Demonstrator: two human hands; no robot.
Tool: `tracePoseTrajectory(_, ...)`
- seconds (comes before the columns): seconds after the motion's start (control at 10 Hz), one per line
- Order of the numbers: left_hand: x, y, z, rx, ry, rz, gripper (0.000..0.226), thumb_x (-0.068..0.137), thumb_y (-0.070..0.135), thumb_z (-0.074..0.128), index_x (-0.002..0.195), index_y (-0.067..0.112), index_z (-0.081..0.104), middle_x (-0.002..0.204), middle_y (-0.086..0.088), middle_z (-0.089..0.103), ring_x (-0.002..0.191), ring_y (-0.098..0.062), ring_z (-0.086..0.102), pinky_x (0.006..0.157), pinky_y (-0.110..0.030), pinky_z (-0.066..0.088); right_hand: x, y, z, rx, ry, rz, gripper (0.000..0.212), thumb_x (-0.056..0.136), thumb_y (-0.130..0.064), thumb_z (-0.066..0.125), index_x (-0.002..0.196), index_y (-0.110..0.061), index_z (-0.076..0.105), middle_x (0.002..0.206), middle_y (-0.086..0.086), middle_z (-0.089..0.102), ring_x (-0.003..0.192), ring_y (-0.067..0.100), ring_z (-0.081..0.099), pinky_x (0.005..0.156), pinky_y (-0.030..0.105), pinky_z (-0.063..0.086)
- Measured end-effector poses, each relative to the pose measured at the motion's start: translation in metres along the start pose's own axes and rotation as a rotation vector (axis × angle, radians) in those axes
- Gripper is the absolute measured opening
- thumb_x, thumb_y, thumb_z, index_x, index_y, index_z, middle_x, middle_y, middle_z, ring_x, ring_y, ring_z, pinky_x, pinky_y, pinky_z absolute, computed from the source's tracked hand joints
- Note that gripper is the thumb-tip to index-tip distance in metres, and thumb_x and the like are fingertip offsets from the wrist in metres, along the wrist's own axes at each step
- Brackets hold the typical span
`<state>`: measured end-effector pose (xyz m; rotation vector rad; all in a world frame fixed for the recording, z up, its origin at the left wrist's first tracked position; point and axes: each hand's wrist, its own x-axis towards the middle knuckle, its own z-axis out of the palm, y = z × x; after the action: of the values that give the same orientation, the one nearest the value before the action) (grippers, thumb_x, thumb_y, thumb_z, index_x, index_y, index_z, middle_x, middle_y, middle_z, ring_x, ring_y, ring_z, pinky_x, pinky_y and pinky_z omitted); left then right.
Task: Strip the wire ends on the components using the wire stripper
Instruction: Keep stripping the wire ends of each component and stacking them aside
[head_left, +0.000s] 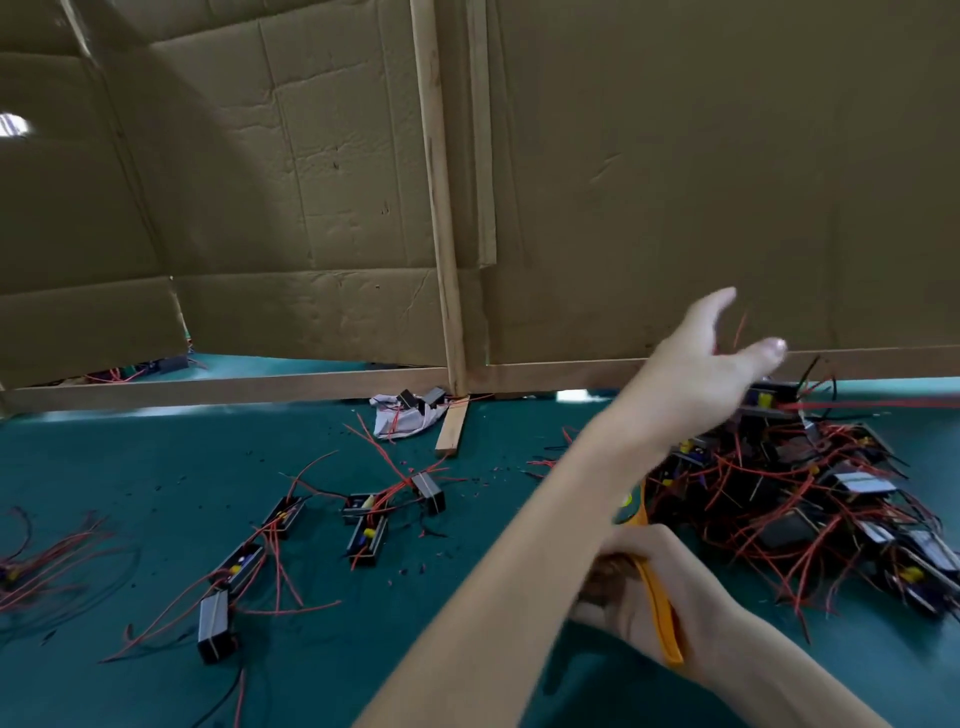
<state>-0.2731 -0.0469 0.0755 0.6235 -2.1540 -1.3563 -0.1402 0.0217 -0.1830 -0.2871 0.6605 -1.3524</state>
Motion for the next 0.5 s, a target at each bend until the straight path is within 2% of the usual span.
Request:
tracePoseTrajectory(0.1, -0.028, -0.034, -0.05, 0.142, 0.032, -0.061, 0.035, 0.1, 0.018, 0.048, 0.134, 0.018, 0.05, 0.124, -0.01, 0.06, 0.11, -0.017, 0.055, 0.095, -0.038, 0.046, -0.026, -0.156, 0.0, -0.248, 0.106, 0.061, 0.017, 0.061, 0.002, 0.061, 0.078, 0.005, 0.064, 0.077, 0.027, 0.064, 0.067, 0.039, 0.067, 0.062, 0.049, 0.06)
tracePoseTrajectory(0.2, -0.047, -0.087, -0.109, 0.61, 0.029, -0.362, 0.035, 0.097, 0.006, 0.04, 0.125, 0.016, 0.059, 0.115, -0.01, 0.067, 0.106, -0.025, 0.062, 0.094, -0.038, 0.05, -0.038, -0.193, 0.015, -0.214, 0.021, -0.014, 0.015, 0.062, 0.002, 0.063, 0.076, 0.005, 0.066, 0.078, 0.027, 0.063, 0.067, 0.039, 0.067, 0.063, 0.049, 0.06)
tracePoseTrajectory(0.3, -0.068, -0.124, -0.14, 0.983, -0.006, -0.667, 0.041, 0.093, 0.007, 0.044, 0.127, 0.026, 0.057, 0.133, -0.008, 0.056, 0.119, -0.029, 0.054, 0.099, -0.039, 0.046, -0.034, -0.199, 0.017, -0.258, 0.047, 0.006, 0.016, 0.06, 0.001, 0.066, 0.076, 0.005, 0.067, 0.08, 0.027, 0.064, 0.07, 0.039, 0.067, 0.063, 0.048, 0.06)
tracePoseTrajectory(0.4, -0.07, -0.151, -0.147, 1.021, 0.074, -0.699, 0.041, 0.096, 0.014, 0.043, 0.132, 0.029, 0.053, 0.138, -0.01, 0.051, 0.123, -0.031, 0.049, 0.094, -0.038, 0.045, -0.032, -0.202, 0.013, -0.224, 0.092, -0.018, 0.021, 0.063, 0.001, 0.065, 0.083, 0.006, 0.064, 0.081, 0.027, 0.064, 0.072, 0.04, 0.067, 0.065, 0.048, 0.06)
tracePoseTrajectory(0.5, -0.069, -0.159, -0.147, 1.096, 0.099, -0.648, 0.043, 0.096, 0.015, 0.041, 0.137, 0.027, 0.048, 0.134, -0.016, 0.046, 0.125, -0.035, 0.042, 0.096, -0.042, 0.041, -0.033, -0.203, 0.015, -0.237, 0.11, -0.065, 0.02, 0.066, 0.0, 0.063, 0.085, 0.007, 0.063, 0.08, 0.026, 0.065, 0.072, 0.039, 0.068, 0.064, 0.047, 0.06)
